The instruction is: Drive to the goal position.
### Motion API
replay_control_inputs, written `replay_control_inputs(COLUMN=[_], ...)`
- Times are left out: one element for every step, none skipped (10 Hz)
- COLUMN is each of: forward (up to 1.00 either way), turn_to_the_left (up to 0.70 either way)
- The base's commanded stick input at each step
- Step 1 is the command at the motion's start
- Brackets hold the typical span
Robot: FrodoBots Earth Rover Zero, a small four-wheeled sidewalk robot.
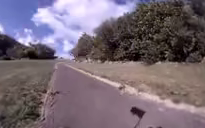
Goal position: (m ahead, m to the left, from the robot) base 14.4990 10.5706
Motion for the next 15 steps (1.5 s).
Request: replay_control_inputs(forward=[1.0, 1.0, 1.0, 1.0, 1.0, 1.0, 1.0, 1.0, 1.0, 1.0, 1.0, 1.0, 1.0, 1.0, 1.0], turn_to_the_left=[0.23, 0.04, 0.0, 0.0, 0.1, 0.27, 0.4, 0.4, 0.39, 0.32, 0.26, 0.01, 0.0, 0.0, 0.0])
